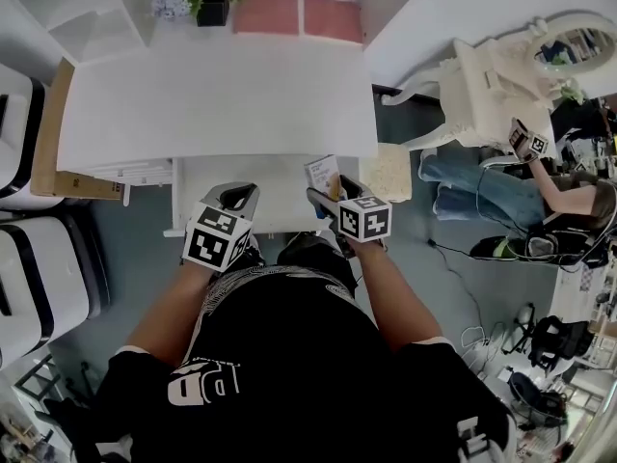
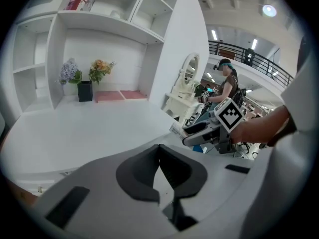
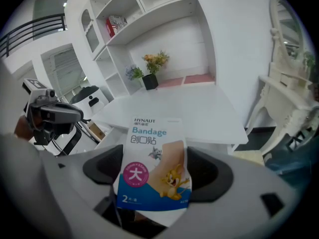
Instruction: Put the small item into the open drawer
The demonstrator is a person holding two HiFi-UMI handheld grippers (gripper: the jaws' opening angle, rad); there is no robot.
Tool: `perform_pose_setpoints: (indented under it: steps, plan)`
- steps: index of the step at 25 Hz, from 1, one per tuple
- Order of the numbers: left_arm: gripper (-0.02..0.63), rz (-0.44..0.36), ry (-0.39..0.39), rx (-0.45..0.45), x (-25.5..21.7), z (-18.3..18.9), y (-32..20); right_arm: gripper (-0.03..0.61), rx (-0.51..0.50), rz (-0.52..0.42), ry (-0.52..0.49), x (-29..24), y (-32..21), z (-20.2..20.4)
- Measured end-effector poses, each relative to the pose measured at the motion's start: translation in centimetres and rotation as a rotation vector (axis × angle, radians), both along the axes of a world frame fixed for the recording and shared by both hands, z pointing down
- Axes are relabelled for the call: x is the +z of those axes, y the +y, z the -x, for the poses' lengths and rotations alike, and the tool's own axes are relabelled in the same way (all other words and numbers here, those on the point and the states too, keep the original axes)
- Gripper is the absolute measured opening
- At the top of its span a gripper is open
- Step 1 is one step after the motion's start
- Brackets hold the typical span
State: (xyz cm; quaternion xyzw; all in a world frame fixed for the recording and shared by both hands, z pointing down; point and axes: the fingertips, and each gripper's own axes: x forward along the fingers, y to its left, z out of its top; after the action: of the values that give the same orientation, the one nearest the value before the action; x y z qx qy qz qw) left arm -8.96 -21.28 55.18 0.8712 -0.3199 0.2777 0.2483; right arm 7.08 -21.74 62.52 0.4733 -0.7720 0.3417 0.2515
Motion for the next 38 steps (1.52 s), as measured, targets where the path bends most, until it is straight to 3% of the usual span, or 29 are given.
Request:
perform_pose_setpoints:
  steps: [13,19,23,38]
  plan:
    - [0.014,0.037,-0.027,-0.063,1.9,2.7,0.1,0.403,-0.106,0.135,0.134,6.5,0.1,-0.6]
    - [0.014,0.045,-0.027,-0.113,1.8,4.0,0.2,0.403,-0.094,0.246,0.098,10.2,-0.5,-0.3]
    - [0.014,0.050,-0.029,-0.143,2.0,4.4,0.2,0.403,-0.119,0.271,0.106,11.8,-1.5,0.2]
    - [0.014,0.065,-0.094,-0.236,1.8,6.4,1.1,0.403,-0.330,0.334,0.289,18.5,-1.6,1.3]
